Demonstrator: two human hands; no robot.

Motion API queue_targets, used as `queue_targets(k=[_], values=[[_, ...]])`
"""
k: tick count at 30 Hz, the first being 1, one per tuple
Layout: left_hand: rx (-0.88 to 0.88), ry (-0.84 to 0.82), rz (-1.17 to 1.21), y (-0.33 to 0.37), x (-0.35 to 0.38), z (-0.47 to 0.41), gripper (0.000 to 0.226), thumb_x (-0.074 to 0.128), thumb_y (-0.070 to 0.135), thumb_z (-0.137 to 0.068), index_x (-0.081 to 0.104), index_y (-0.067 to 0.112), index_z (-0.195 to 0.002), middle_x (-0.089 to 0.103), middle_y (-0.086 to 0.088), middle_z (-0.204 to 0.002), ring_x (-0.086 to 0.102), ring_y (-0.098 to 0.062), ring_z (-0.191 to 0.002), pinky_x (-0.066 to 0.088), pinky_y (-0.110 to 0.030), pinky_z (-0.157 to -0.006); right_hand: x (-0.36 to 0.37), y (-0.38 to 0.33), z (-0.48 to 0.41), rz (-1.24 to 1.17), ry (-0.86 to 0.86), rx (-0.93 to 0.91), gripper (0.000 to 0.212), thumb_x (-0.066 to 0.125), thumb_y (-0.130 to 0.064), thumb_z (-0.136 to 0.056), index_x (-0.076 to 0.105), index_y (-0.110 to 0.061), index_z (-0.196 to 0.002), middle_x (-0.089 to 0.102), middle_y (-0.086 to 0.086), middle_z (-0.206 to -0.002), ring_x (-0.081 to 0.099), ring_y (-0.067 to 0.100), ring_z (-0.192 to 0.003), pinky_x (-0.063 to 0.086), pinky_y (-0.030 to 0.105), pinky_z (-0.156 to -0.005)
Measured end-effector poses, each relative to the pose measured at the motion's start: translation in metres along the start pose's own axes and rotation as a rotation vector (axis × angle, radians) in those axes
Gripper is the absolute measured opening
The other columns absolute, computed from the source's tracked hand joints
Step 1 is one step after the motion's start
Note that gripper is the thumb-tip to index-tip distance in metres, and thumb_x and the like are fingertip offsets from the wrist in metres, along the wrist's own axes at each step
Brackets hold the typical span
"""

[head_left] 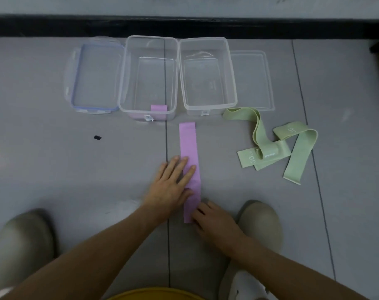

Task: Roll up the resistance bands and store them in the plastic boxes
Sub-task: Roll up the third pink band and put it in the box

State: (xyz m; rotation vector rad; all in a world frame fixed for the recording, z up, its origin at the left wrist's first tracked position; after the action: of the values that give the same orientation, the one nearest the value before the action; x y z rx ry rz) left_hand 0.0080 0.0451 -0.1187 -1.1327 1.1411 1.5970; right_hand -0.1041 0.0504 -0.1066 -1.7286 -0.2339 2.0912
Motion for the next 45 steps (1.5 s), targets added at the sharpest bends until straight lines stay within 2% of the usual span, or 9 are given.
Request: queue_targets(k=[4, 8, 14, 18, 22, 27, 37, 42, 45], values=[[0.093, 0.099, 0.206, 0.028, -0.011, 0.041, 0.02, 0.058, 0.032, -0.089, 0.062, 0.02, -0.106, 0.059, -0.004, -0.114, 0.053, -0.025, -0.105, 0.048, -0.04, -0.089, 0.005, 0.007, -0.003, -0.096, -0.035, 0.076, 0.022, 0.064, -0.027, -0.083, 0.066, -0.015, -0.103, 0.064, 0.004, -0.103, 0.057, 0.023, -0.091, 0.053, 0.037, -0.076], [0.043, 0.062, 0.339, 0.035, 0.0, 0.07, 0.02, 0.053, 0.036, -0.098, 0.067, 0.026, -0.108, 0.059, 0.005, -0.114, 0.055, -0.016, -0.099, 0.046, -0.03, -0.085, 0.003, 0.013, -0.006, -0.23, -0.017, 0.151, 0.025, 0.052, -0.03, -0.096, 0.065, -0.017, -0.114, 0.062, 0.003, -0.116, 0.056, 0.02, -0.104, 0.05, 0.036, -0.091], [-0.1, 0.063, 0.405, 0.028, 0.004, 0.066, 0.016, 0.056, 0.036, -0.092, 0.061, 0.032, -0.107, 0.056, 0.005, -0.093, 0.057, -0.017, -0.079, 0.045, -0.029, -0.064, -0.002, 0.023, -0.007, -0.335, 0.038, 0.193, 0.014, 0.055, -0.028, -0.096, 0.063, -0.021, -0.105, 0.064, -0.001, -0.108, 0.056, 0.016, -0.098, 0.049, 0.03, -0.086], [-0.13, 0.071, 0.407, 0.026, 0.005, 0.065, 0.01, 0.058, 0.036, -0.094, 0.06, 0.03, -0.101, 0.054, 0.006, -0.09, 0.056, -0.017, -0.076, 0.041, -0.028, -0.063, 0.001, 0.022, -0.01, -0.257, 0.035, 0.18, 0.007, 0.06, -0.022, -0.091, 0.062, -0.019, -0.097, 0.064, 0.001, -0.099, 0.059, 0.02, -0.089, 0.053, 0.036, -0.074], [-0.113, 0.06, 0.395, 0.028, 0.006, 0.065, 0.013, 0.057, 0.036, -0.093, 0.064, 0.03, -0.102, 0.057, 0.005, -0.091, 0.056, -0.016, -0.077, 0.042, -0.027, -0.065, 0.009, 0.024, -0.008, -0.213, 0.014, 0.185, 0.016, 0.056, -0.028, -0.095, 0.065, -0.019, -0.104, 0.062, 0.001, -0.104, 0.058, 0.017, -0.092, 0.053, 0.032, -0.076], [-0.027, 0.066, 0.362, 0.033, 0.004, 0.068, 0.014, 0.059, 0.034, -0.092, 0.064, 0.024, -0.1, 0.058, 0.003, -0.095, 0.056, -0.017, -0.08, 0.044, -0.028, -0.067, 0.01, 0.019, -0.006, -0.156, -0.015, 0.146, 0.016, 0.06, -0.031, -0.087, 0.063, -0.019, -0.097, 0.061, 0.0, -0.095, 0.058, 0.018, -0.083, 0.053, 0.031, -0.064], [-0.081, 0.101, 0.348, 0.031, 0.001, 0.064, 0.007, 0.064, 0.028, -0.091, 0.062, 0.024, -0.086, 0.057, 0.004, -0.085, 0.055, -0.018, -0.073, 0.042, -0.03, -0.062, -0.008, 0.021, -0.006, -0.115, 0.073, 0.17, 0.014, 0.071, -0.032, -0.085, 0.064, -0.021, -0.081, 0.058, -0.004, -0.084, 0.054, 0.013, -0.078, 0.044, 0.023, -0.061], [-0.161, 0.086, 0.362, 0.027, 0.009, 0.063, 0.008, 0.062, 0.03, -0.09, 0.062, 0.024, -0.085, 0.058, 0.004, -0.083, 0.055, -0.016, -0.071, 0.043, -0.029, -0.061, -0.005, 0.026, -0.004, -0.168, 0.035, 0.205, 0.011, 0.064, -0.035, -0.089, 0.062, -0.025, -0.085, 0.059, -0.006, -0.086, 0.053, 0.012, -0.08, 0.035, 0.018, -0.064], [-0.191, 0.094, 0.379, 0.027, 0.009, 0.063, 0.014, 0.055, 0.035, -0.09, 0.064, 0.025, -0.088, 0.063, 0.006, -0.083, 0.057, -0.014, -0.071, 0.044, -0.025, -0.063, -0.005, 0.03, -0.006, -0.222, 0.036, 0.235, 0.009, 0.058, -0.033, -0.091, 0.057, -0.025, -0.092, 0.061, -0.004, -0.091, 0.054, 0.016, -0.084, 0.043, 0.025, -0.066]])
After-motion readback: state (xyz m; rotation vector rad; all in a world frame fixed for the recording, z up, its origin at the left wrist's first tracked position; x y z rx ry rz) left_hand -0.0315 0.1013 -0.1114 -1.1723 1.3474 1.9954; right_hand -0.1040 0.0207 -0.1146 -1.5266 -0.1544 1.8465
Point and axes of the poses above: each hand's wrist, its own z-axis away from the middle knuckle, its own x-axis out of the palm, y = z × x, the point moved 10 cm from there along -z, towards the middle knuckle
